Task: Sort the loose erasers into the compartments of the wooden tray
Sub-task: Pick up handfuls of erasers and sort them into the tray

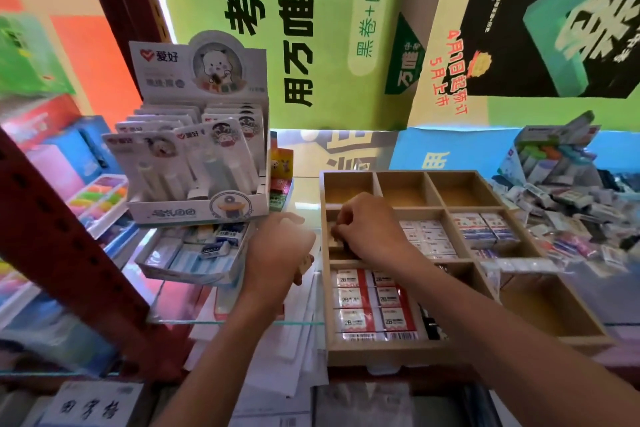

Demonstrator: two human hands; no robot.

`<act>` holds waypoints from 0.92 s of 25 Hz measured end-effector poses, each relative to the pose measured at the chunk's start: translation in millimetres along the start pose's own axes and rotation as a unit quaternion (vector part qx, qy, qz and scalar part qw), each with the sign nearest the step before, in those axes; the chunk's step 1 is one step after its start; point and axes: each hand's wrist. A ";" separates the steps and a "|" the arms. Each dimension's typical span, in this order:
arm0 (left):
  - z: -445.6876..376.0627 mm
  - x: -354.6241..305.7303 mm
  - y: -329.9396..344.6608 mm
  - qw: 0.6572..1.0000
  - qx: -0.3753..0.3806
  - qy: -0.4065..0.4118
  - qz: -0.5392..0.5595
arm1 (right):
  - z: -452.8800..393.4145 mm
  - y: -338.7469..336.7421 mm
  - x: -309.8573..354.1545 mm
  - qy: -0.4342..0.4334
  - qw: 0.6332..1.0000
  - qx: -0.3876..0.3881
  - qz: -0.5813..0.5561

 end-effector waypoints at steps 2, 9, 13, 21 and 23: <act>-1.0 0.5 -2.3 1.000 -0.001 -0.001 0.021 | 4.8 1.5 2.0 -0.022 0.999 -0.034 0.016; -1.3 3.6 -9.0 0.995 0.036 0.016 0.087 | 25.7 9.2 24.7 -0.185 0.979 0.082 -0.001; -1.8 2.3 -5.7 0.996 0.039 0.019 0.073 | 31.0 9.6 17.0 -0.128 0.978 0.054 -0.156; -6.3 4.8 -3.8 0.997 0.044 -0.007 0.059 | 32.4 -41.6 -12.9 -0.010 0.995 -0.038 0.096; -6.6 5.5 -3.3 0.998 0.039 -0.006 0.053 | 31.4 -29.9 -18.3 -0.029 0.988 -0.018 0.149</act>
Point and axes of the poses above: each hand's wrist, its own z-axis away from the middle knuckle, its own y-axis out of the palm, x = y × z, and after that the axes turned 7 degrees about x, right-handed
